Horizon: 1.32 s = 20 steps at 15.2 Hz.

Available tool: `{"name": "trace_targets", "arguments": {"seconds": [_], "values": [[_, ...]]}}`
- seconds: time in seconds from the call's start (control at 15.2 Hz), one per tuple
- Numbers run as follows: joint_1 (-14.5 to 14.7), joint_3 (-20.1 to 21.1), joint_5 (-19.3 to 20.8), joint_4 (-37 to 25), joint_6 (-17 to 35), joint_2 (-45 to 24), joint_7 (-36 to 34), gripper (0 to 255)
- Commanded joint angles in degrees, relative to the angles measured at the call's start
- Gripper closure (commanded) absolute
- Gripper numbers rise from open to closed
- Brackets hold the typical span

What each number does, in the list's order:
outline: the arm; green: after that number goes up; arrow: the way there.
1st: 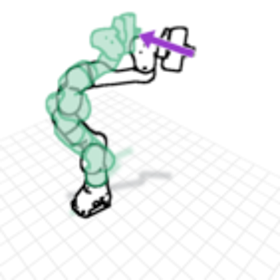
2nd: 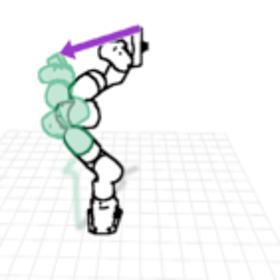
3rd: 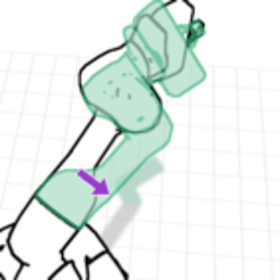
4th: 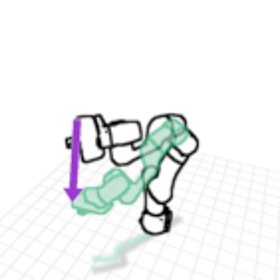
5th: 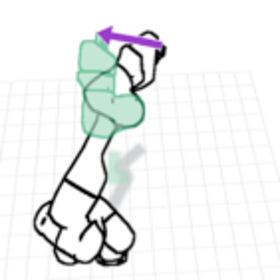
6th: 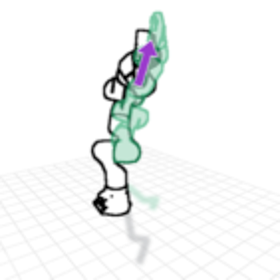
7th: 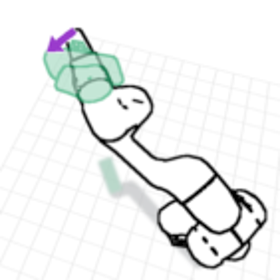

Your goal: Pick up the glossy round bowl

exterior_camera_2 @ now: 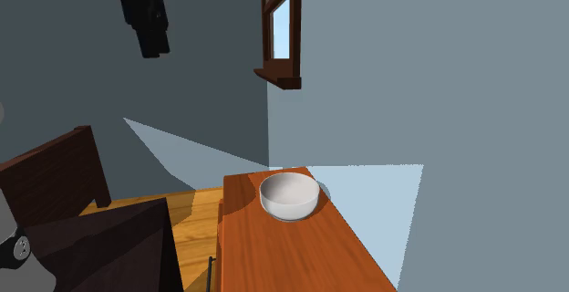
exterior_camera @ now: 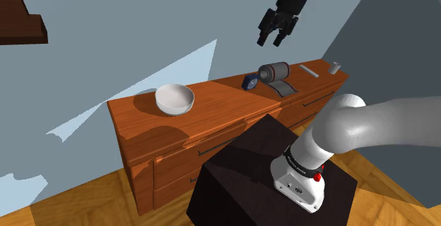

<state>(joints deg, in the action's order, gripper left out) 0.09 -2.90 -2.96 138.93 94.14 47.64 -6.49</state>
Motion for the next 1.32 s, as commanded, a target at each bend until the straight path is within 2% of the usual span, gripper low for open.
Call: {"name": "trace_targets", "arguments": {"seconds": [0.0,0.66,1.25], "values": [[0.00,0.00,0.00,0.00,0.00,0.00,0.00,0],[1.11,0.52,-0.55,5.55,20.95,-15.28,1.18,0],[2.18,0.83,-1.62,3.15,37.94,-34.58,2.56,0]]}}
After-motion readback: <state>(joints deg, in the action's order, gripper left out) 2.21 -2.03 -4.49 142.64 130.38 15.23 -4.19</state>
